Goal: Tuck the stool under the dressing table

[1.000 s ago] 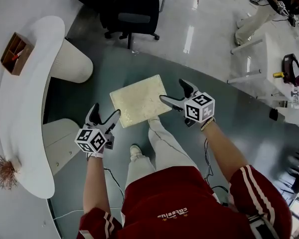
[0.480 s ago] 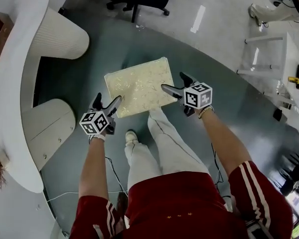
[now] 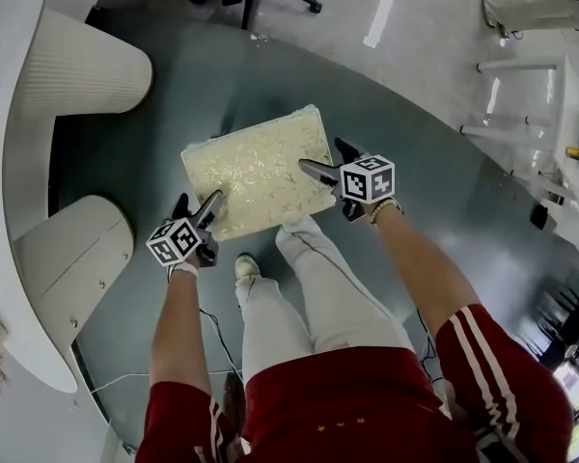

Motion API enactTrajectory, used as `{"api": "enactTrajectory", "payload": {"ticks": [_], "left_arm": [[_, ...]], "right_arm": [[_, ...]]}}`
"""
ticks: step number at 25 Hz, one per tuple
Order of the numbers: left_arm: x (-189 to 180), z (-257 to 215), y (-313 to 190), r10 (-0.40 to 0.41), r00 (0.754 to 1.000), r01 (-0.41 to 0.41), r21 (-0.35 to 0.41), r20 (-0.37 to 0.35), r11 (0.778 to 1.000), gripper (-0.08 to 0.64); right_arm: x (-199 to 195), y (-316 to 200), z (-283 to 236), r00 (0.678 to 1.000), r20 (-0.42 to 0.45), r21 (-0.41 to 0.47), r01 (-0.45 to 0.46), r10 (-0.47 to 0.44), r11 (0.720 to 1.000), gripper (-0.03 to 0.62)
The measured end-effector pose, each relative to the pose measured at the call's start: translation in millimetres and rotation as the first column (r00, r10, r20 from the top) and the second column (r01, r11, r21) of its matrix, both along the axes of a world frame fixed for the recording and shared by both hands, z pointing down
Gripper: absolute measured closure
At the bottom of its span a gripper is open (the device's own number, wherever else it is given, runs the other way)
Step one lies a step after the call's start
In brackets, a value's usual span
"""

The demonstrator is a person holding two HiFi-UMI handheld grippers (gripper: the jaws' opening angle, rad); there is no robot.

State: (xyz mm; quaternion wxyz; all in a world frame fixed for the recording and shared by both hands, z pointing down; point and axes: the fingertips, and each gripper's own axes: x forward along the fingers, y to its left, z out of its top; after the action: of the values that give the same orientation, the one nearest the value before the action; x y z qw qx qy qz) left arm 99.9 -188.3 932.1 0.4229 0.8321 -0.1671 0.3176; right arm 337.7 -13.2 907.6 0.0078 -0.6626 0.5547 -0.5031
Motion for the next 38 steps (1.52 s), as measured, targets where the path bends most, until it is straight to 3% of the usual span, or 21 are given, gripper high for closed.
{"api": "enactTrajectory", "payload": {"ticks": [3,7,10,16,24,30,38], "left_arm": [[6.7,17.4,-0.9,-0.031,0.999,0.030,-0.037,-0.032,0.999,0.018],[17.4,26.5,7.0,-0.018,0.998,0.012,-0.086,-0.060,0.996,0.018],[21.0,29.9,14.3,0.015,0.998,-0.020,-0.087,-0.056,0.996,0.020],[20.2,32.5,10.2,-0.021,0.998,0.015,-0.104,-0.061,0.994,0.034],[18.2,26.9,12.6,-0.061,0.997,0.058,-0.064,-0.055,0.996,0.053],[0.6,-4.2,16.9,-0.159,0.986,0.155,-0.092,-0.043,0.984,0.078],[-20.0,-118.6,37.0,-0.247,0.969,0.245,-0.063,-0.029,0.968,0.081]], "right_arm": [[2.7,0.7,27.1,0.999,0.032,-0.014,-0.025,0.025,1.000,0.086],[0.7,-7.0,39.7,0.997,0.063,-0.011,-0.037,0.038,0.999,0.089],[-4.4,-11.7,44.2,0.997,0.071,-0.002,-0.008,0.008,1.000,0.089],[-10.3,-13.2,51.6,0.983,0.180,0.018,-0.045,0.041,0.999,0.084],[-6.7,-13.0,46.2,0.989,0.141,-0.007,-0.031,0.032,0.999,0.114],[-11.5,-23.0,15.6,0.987,0.157,-0.051,0.036,-0.027,0.998,0.118],[-19.5,-25.0,-94.2,0.977,0.171,-0.025,0.137,-0.130,0.990,0.118]]}}
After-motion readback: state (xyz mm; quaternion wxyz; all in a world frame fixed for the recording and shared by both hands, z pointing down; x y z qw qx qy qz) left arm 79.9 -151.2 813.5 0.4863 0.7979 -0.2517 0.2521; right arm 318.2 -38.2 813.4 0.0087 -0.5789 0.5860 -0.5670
